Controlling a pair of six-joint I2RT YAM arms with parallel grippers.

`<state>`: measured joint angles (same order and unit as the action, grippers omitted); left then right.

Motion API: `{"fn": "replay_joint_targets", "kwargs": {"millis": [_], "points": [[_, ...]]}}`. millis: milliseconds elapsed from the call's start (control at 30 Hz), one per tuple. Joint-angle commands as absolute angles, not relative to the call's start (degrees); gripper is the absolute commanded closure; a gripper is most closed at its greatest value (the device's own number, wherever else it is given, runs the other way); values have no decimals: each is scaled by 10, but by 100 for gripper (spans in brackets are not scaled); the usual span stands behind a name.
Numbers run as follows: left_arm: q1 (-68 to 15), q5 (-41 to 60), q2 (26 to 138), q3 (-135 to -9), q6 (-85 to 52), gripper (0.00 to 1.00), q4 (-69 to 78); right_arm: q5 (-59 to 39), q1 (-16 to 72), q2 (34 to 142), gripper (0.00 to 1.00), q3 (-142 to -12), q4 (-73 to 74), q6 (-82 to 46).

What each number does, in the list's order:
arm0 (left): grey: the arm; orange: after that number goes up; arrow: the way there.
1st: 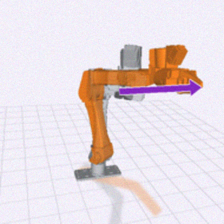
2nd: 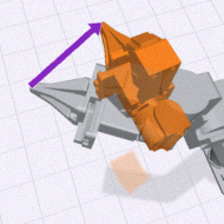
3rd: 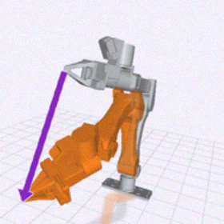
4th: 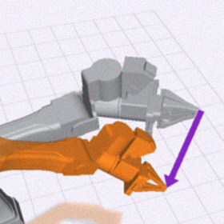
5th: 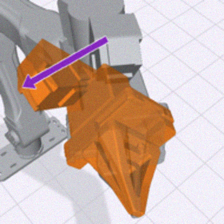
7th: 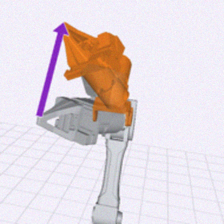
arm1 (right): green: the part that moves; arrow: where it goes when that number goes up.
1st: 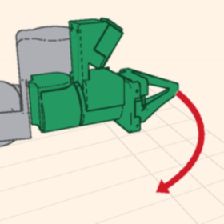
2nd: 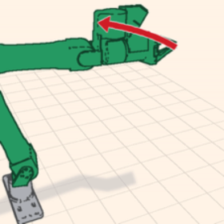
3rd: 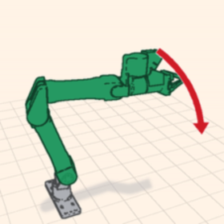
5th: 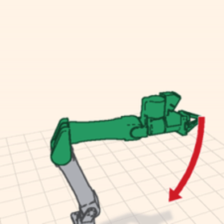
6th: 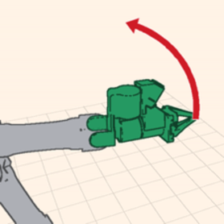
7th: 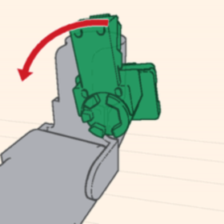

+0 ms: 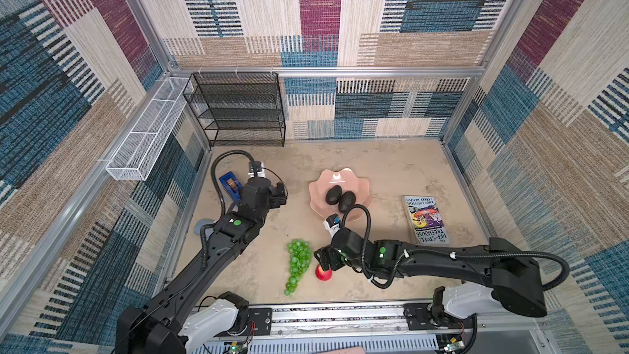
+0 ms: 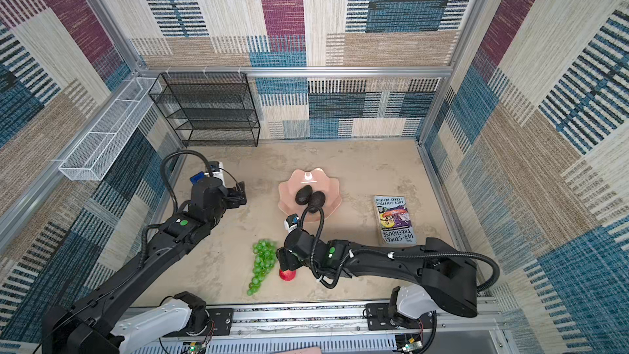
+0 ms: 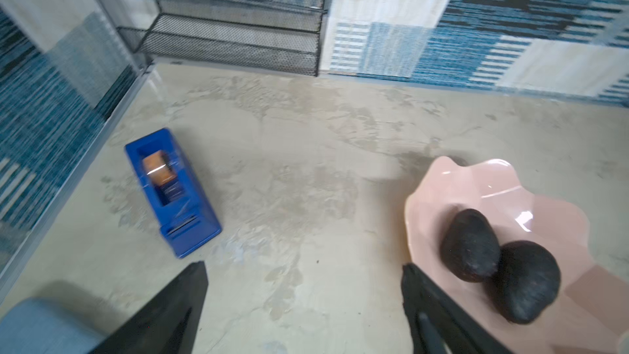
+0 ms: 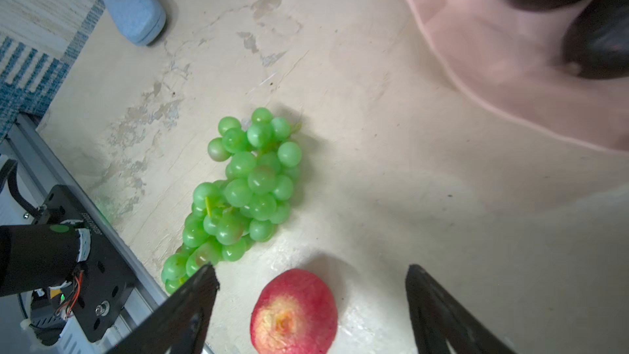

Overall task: Place and organize the fake fruits in the fruit bowl
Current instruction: 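Grasp the red apple with the right gripper while the left gripper withdraws, then place the red apple into the bowl beside the avocados with the right gripper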

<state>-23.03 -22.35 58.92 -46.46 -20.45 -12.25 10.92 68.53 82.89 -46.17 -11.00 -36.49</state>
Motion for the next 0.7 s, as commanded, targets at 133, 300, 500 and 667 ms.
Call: {"fn": "replay_joint_targets", "kwargs": {"millis": [133,300,500,667], "points": [[-181,-210,548,-430,-288,7,-97,101,714,902,11,-487,-130,-400],[-172,-194,552,-431,-292,7,-101,98,730,925,14,-479,-137,-417],[-168,-183,558,-427,-298,7,-97,115,735,921,42,-470,-145,-433],[-165,-178,558,-429,-300,7,-97,168,720,861,52,-468,-172,-427]]}}
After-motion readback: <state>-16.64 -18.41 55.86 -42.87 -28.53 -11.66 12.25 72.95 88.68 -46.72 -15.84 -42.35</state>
